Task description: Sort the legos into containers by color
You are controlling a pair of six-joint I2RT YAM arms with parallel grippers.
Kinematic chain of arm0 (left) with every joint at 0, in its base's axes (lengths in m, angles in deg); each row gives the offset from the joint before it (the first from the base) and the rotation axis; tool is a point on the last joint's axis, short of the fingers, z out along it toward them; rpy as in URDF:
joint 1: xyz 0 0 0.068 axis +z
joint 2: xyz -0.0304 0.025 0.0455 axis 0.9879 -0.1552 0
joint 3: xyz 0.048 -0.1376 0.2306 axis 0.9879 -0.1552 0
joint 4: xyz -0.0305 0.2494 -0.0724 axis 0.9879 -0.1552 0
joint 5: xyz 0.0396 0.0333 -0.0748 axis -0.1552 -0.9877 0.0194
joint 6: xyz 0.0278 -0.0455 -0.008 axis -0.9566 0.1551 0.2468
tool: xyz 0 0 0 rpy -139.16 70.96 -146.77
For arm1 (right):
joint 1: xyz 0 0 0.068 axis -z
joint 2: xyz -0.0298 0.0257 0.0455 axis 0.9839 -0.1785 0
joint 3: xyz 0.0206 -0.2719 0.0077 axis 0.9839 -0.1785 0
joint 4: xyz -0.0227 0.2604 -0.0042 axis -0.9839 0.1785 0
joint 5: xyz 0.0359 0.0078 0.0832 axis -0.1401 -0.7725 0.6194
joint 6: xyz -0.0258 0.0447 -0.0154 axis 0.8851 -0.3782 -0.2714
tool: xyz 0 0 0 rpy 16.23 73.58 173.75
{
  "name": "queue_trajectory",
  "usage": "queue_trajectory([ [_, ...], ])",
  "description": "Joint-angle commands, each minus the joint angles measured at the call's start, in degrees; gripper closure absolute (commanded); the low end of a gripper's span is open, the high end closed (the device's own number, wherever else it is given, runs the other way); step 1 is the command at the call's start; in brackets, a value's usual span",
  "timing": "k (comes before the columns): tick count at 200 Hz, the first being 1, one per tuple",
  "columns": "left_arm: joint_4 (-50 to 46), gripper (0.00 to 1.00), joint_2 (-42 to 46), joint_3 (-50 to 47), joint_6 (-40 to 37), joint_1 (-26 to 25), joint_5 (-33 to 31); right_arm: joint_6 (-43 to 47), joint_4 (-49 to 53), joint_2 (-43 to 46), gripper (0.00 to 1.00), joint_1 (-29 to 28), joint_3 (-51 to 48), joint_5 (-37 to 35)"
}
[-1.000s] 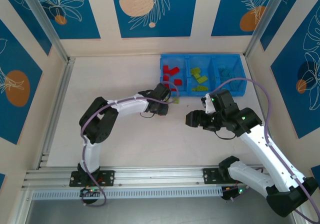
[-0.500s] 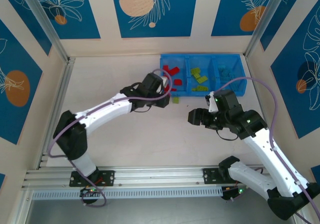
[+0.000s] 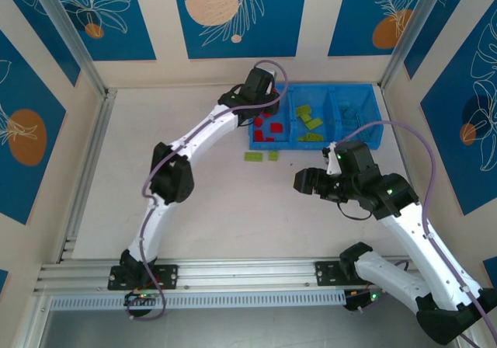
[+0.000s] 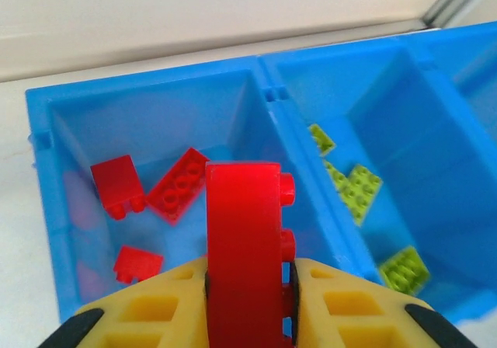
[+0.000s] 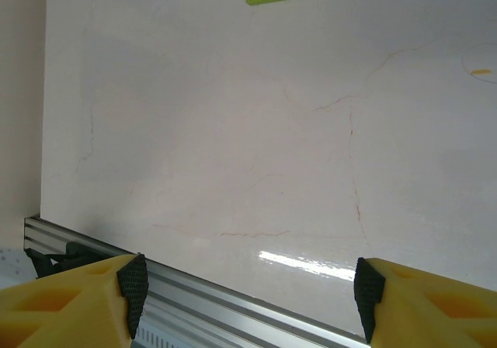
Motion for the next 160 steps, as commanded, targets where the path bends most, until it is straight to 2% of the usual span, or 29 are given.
queue_trajectory([
  [1, -6.9, 0.67, -3.1, 9.2, -2.3, 0.4, -0.5, -0.5, 2.7, 1.7, 0.27, -0.5, 2.1, -1.5],
  [20, -8.2, 0.55, -2.5, 9.2, -2.5, 0.4, 0.0, -0.5, 3.0, 1.9, 0.27, -0.5, 2.5, -1.9],
  [38, -9.0, 0.53, 0.7, 6.8, -2.3, 0.2, 1.7, -0.5, 2.0, 1.6, 0.27, -0.5, 2.5, -1.8],
  [59, -7.1, 0.53, 9.3, -2.9, -2.0, -0.5, 3.5, -0.2, 1.2, 0.1, 0.27, -0.6, 2.6, -3.1],
  [89, 1.3, 0.53, 30.3, -27.7, -1.1, -2.3, 6.1, -0.9, -1.7, -4.7, 0.27, -2.7, 1.5, -7.8],
  [116, 5.1, 0.53, 50.9, -48.0, -3.4, -5.1, 4.0, -1.9, -7.3, -13.9, 0.27, -6.5, 1.9, -13.7],
  [133, 3.4, 0.53, 63.1, -56.8, -7.8, -7.3, 1.6, -2.2, -10.9, -21.2, 0.27, -7.9, 3.0, -17.2],
  [160, -2.2, 0.5, 78.7, -65.2, -14.9, -8.4, 4.1, -2.4, -19.7, -32.5, 0.27, -8.4, 4.5, -21.3],
])
